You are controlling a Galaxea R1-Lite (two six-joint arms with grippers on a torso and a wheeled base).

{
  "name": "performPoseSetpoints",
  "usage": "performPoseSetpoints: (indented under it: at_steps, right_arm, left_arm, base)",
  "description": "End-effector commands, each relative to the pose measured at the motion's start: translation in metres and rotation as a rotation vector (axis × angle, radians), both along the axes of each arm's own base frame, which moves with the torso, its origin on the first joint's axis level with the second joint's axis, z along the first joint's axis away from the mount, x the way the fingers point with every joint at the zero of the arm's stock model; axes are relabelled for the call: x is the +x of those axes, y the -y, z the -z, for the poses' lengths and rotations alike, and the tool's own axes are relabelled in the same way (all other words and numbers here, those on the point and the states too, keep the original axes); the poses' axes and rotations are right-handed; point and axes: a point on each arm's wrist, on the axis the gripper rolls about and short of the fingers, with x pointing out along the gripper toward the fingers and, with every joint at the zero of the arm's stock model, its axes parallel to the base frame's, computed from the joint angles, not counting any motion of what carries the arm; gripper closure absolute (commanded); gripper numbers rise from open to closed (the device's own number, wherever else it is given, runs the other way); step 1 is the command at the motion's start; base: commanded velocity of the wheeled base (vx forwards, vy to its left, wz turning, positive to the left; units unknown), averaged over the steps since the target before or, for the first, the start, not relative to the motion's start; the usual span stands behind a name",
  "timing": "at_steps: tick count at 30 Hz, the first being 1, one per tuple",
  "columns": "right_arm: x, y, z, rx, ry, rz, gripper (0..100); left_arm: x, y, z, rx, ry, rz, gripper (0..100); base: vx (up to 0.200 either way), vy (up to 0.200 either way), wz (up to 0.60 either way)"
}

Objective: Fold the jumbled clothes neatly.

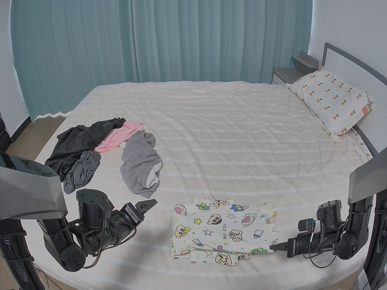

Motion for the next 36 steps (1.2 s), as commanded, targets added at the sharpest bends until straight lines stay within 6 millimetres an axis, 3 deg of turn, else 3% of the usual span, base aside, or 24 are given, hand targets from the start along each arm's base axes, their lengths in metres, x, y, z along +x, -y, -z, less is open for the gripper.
performPoseSetpoints:
  at_steps: [1, 4, 5, 10, 16, 21, 29, 36]
  right_arm:
    - [-0.004, 0.000, 0.008, -0.013, -0.039, -0.009, 100]
    - [-0.006, 0.000, 0.016, -0.042, -0.050, -0.038, 100]
    - [-0.007, 0.001, 0.018, -0.049, -0.054, -0.041, 0]
    - [-0.005, 0.003, 0.016, -0.051, -0.029, -0.026, 0]
    - [0.005, 0.011, -0.008, -0.013, 0.113, 0.028, 0]
    - [0.036, 0.011, -0.029, 0.027, 0.255, 0.116, 0]
    - [0.096, 0.003, -0.018, -0.022, 0.151, 0.175, 0]
    - [0.112, -0.004, 0.000, -0.030, 0.099, 0.168, 0]
  left_arm:
    - [0.000, 0.001, 0.000, -0.003, -0.003, 0.004, 0]
    - [-0.001, 0.002, 0.001, -0.021, -0.015, 0.016, 0]
    - [-0.001, 0.002, 0.001, -0.030, -0.019, 0.021, 0]
    - [-0.001, 0.002, 0.002, -0.040, -0.030, 0.028, 0]
    - [-0.001, 0.003, 0.006, -0.040, -0.049, 0.041, 0]
    - [-0.005, 0.007, 0.007, -0.099, -0.090, 0.104, 0]
    - [-0.011, 0.008, 0.016, -0.108, -0.152, 0.168, 0]
    - [-0.011, 0.008, 0.018, -0.112, -0.157, 0.182, 0]
  base:
    - [0.000, 0.000, 0.00]
    - [0.000, 0.000, 0.00]
    - [0.000, 0.000, 0.00]
    - [0.000, 0.000, 0.00]
    - [0.000, 0.000, 0.00]
    - [0.000, 0.000, 0.00]
    - [0.000, 0.000, 0.00]
    - [0.000, 0.000, 0.00]
